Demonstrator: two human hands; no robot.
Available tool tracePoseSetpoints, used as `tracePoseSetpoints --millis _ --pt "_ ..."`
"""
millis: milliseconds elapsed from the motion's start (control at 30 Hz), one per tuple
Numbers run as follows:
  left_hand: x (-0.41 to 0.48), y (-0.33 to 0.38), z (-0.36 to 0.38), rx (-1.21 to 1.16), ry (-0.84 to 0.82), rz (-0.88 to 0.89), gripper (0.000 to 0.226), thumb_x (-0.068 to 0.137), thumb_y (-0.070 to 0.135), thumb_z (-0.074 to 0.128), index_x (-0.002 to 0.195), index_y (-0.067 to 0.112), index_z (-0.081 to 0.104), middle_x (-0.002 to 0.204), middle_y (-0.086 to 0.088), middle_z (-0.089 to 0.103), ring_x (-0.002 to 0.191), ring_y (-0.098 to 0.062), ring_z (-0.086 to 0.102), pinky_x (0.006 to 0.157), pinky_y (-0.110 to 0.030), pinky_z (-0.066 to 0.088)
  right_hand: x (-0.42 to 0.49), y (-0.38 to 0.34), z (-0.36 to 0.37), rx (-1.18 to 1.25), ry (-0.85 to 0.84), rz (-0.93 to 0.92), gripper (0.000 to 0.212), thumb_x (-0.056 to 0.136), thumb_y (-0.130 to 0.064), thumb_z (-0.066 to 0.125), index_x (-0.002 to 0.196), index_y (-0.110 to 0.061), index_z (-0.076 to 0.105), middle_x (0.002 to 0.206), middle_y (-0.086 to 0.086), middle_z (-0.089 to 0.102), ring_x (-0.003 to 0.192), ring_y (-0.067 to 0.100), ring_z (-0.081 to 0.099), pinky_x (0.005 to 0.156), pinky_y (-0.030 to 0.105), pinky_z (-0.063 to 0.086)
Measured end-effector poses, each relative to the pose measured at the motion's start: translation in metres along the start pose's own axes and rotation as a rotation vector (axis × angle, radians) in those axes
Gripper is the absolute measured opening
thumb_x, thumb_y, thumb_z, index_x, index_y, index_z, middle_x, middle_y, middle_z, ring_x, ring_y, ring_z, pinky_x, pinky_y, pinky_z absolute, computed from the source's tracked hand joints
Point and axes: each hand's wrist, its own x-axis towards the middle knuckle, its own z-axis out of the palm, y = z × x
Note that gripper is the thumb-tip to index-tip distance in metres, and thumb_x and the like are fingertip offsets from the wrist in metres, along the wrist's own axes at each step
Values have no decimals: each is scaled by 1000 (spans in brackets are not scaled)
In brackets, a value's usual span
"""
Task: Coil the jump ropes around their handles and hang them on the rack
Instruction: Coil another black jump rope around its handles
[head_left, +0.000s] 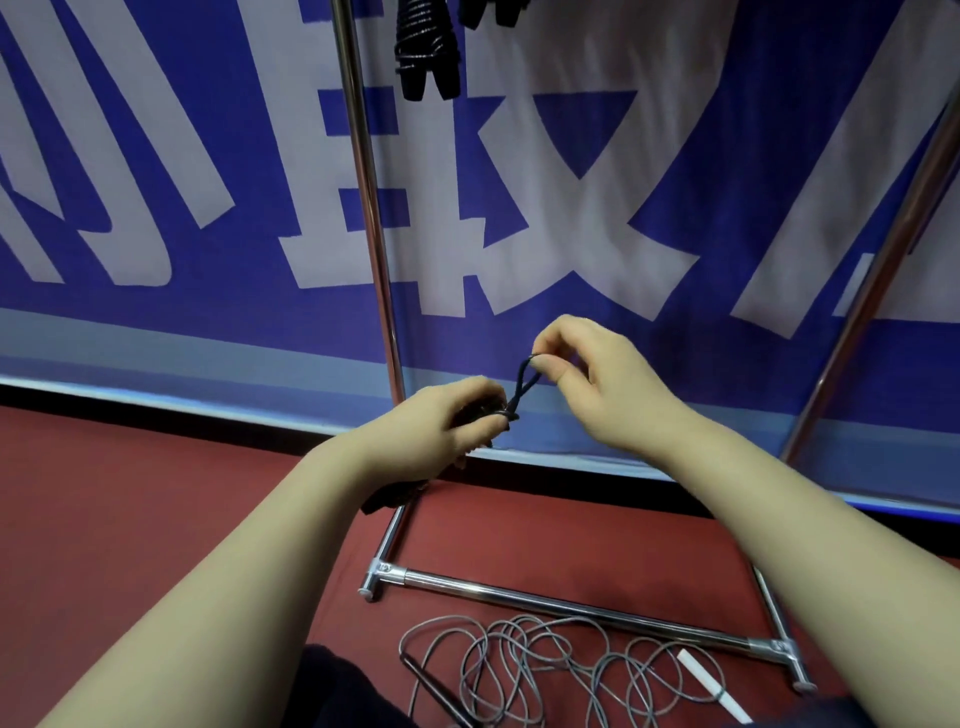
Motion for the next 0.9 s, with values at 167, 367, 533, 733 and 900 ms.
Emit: tracePoseSetpoints --millis 167,367,533,733,900 --pt "6 -7 10 189 122 -51 26 93 55 44 106 33 49 106 9 61 97 -21 60 87 -50 50 1 -13 10 233 -164 208 13 98 -17 53 86 -17 53 90 6 67 63 11 53 67 28 47" --pt "12 -13 18 -26 60 -91 16 100 42 47 112 31 50 102 6 63 94 -8 62 89 -37 53 1 -24 4 189 -230 143 10 98 -13 51 88 -11 53 86 9 65 56 2 43 57 16 37" --pt "5 -17 20 -157 -93 -170 48 92 40 65 138 34 53 130 16 59 120 6 53 108 -22 38 1 -16 3 154 -177 198 13 95 -19 60 82 -16 58 77 -6 68 64 6 58 69 28 51" --pt "8 -7 19 -433 83 -125 25 83 29 78 107 27 72 98 1 72 90 -7 66 90 -32 52 0 -11 9 109 -114 308 21 96 -29 59 81 -15 57 62 -1 66 53 10 60 57 25 50" --pt "13 0 25 -540 144 -72 23 91 18 67 113 12 69 107 -6 71 83 -10 66 76 -26 55 7 -16 4 257 -69 367 23 97 -24 59 78 -12 57 61 4 66 49 8 58 56 20 49"
